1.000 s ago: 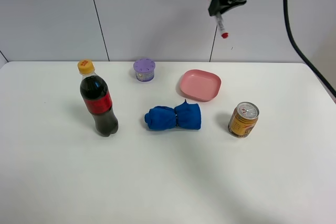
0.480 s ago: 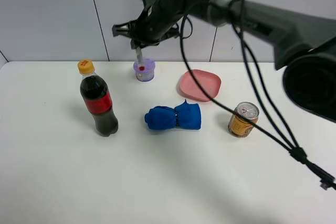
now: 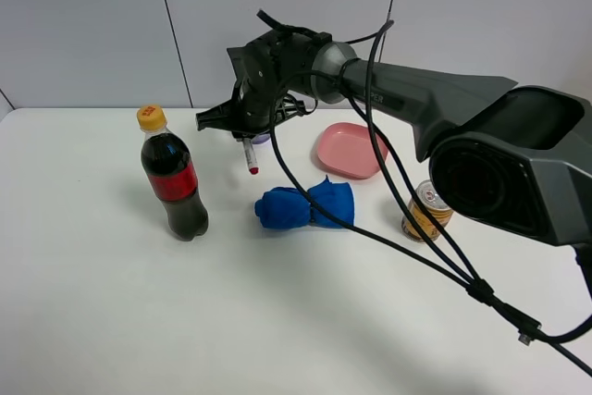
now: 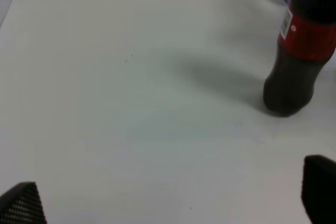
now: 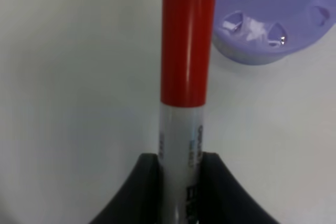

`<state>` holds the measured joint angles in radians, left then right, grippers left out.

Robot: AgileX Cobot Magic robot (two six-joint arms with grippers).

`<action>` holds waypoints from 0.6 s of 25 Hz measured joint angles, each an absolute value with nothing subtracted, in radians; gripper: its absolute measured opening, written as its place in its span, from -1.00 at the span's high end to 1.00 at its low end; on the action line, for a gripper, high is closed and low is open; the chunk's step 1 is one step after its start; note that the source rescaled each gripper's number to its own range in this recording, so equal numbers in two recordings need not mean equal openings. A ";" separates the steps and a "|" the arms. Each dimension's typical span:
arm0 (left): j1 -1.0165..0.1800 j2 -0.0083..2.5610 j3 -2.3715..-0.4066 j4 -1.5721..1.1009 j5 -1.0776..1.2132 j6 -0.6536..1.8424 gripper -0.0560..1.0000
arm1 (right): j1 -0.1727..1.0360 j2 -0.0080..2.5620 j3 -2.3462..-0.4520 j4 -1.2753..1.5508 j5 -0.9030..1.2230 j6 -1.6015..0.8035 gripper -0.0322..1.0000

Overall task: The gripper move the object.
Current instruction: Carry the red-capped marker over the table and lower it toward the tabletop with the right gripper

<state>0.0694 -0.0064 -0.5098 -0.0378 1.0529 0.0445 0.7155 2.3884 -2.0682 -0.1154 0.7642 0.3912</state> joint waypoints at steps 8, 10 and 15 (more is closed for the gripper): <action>0.069 -0.006 -0.510 -0.038 1.053 0.044 -1.00 | 0.716 2.418 -2.068 -0.096 0.776 0.382 0.94; 0.069 -0.006 -0.510 -0.038 1.053 0.044 -1.00 | 0.716 2.438 -2.068 -0.092 0.784 0.364 0.94; 0.069 -0.006 -0.510 -0.038 1.053 0.044 -1.00 | 0.716 2.460 -2.067 -0.091 0.784 0.321 0.94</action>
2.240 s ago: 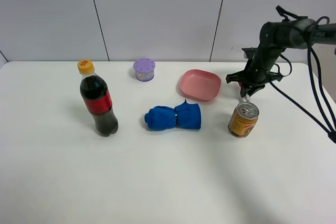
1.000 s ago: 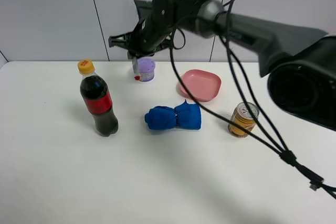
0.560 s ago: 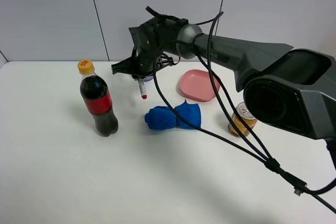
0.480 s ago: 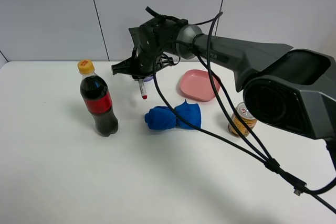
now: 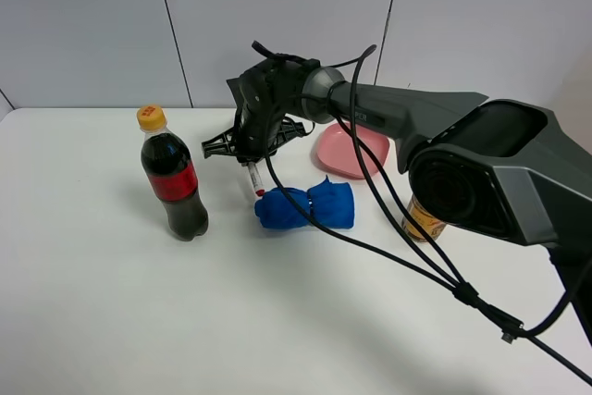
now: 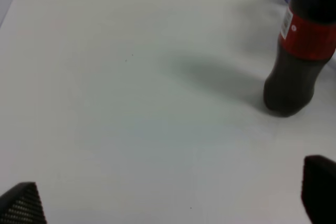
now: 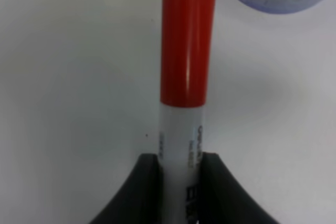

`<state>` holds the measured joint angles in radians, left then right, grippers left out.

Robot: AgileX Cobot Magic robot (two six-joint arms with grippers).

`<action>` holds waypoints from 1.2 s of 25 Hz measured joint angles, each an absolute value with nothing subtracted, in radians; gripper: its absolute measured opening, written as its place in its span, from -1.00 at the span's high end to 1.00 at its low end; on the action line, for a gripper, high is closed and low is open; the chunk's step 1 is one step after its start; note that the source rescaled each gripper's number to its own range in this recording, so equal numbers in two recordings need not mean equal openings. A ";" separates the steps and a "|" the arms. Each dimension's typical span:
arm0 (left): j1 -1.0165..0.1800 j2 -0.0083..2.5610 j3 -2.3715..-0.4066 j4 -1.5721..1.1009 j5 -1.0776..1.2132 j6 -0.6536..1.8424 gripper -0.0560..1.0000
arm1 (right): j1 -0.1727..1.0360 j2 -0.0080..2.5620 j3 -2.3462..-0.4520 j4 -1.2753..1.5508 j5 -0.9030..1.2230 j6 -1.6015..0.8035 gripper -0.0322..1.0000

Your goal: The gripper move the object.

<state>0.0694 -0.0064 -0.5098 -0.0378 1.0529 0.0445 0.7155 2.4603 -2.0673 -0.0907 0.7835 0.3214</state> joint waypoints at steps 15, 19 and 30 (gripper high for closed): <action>0.069 -0.006 -0.510 -0.038 1.053 0.044 -1.00 | 0.716 2.461 -2.067 -0.090 0.772 0.271 -0.89; 0.069 -0.006 -0.510 -0.038 1.053 0.044 -1.00 | 0.716 2.458 -2.067 -0.090 0.781 0.270 -0.99; 0.069 -0.006 -0.510 -0.038 1.053 0.044 -1.00 | 0.716 2.206 -2.067 -0.152 1.028 0.166 -0.93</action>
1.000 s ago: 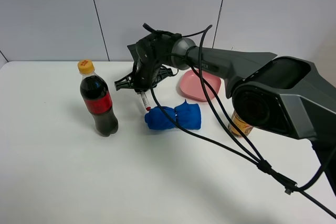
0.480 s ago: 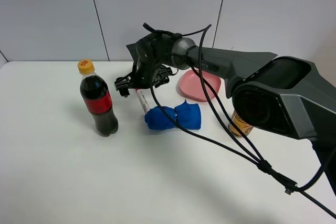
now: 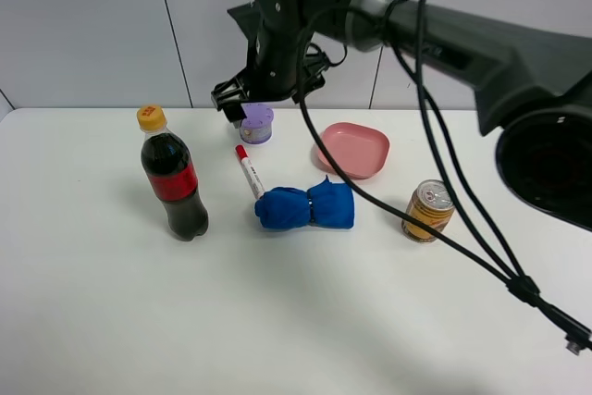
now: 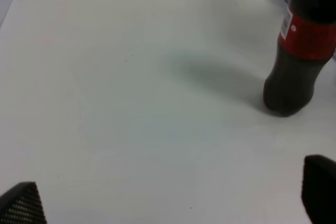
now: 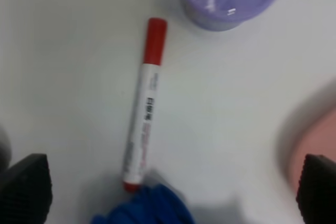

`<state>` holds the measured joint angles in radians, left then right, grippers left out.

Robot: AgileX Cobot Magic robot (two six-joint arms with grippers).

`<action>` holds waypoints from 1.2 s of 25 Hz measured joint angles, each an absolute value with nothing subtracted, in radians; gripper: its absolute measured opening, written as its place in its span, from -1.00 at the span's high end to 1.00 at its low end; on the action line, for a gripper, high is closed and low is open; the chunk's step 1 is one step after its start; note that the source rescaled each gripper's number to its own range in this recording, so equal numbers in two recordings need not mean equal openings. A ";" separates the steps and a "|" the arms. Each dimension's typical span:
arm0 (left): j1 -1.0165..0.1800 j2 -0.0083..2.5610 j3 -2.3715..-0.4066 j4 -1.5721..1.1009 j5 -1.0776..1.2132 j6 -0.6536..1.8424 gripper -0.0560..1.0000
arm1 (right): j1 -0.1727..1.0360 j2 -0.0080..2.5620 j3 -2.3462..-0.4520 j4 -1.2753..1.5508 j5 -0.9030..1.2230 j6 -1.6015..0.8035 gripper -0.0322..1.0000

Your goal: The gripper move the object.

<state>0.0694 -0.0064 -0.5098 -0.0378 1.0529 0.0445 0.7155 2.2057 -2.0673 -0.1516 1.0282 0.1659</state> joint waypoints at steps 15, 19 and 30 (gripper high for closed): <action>0.069 -0.006 -0.510 -0.038 1.053 0.044 -1.00 | 0.716 1.853 -2.067 -0.203 1.209 0.120 -0.93; 0.069 -0.006 -0.510 -0.038 1.053 0.044 -1.00 | 0.710 1.784 -2.067 -0.203 1.212 0.111 -0.91; 0.069 -0.006 -0.510 -0.038 1.053 0.044 -1.00 | 0.518 1.724 -2.012 -0.195 1.216 0.053 -0.90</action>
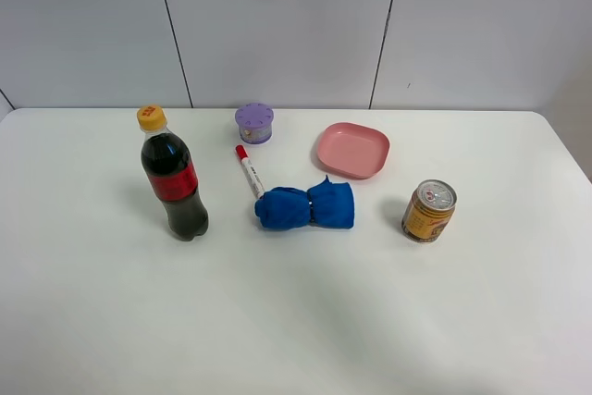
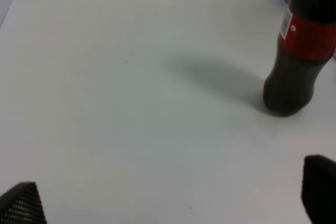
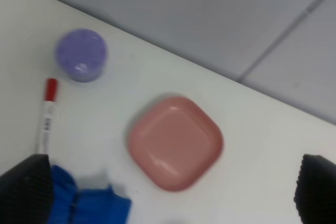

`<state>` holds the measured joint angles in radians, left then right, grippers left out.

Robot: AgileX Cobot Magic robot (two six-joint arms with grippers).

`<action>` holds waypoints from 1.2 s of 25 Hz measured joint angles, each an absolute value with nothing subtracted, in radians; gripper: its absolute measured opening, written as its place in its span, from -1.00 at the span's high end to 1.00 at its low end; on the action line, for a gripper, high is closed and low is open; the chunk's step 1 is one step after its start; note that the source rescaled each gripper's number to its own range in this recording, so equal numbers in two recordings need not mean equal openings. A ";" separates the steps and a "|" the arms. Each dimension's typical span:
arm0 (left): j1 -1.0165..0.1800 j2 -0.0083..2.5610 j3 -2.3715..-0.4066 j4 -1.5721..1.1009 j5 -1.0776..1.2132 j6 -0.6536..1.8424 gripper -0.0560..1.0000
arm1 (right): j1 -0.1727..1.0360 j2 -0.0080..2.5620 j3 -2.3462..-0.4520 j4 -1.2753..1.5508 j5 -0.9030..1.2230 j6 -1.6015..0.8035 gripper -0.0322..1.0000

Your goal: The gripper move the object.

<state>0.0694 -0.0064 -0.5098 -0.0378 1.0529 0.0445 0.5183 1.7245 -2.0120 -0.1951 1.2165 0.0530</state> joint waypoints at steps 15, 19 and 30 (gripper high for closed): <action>0.069 -0.006 -0.510 -0.038 1.053 0.044 -1.00 | 0.219 1.397 -1.572 -0.229 1.217 0.078 -0.90; 0.069 -0.006 -0.510 -0.038 1.053 0.044 -1.00 | 0.131 1.250 -1.404 -0.215 1.217 0.109 -0.90; 0.069 -0.006 -0.510 -0.038 1.053 0.044 -1.00 | -0.030 0.879 -1.038 -0.167 1.219 0.118 -0.90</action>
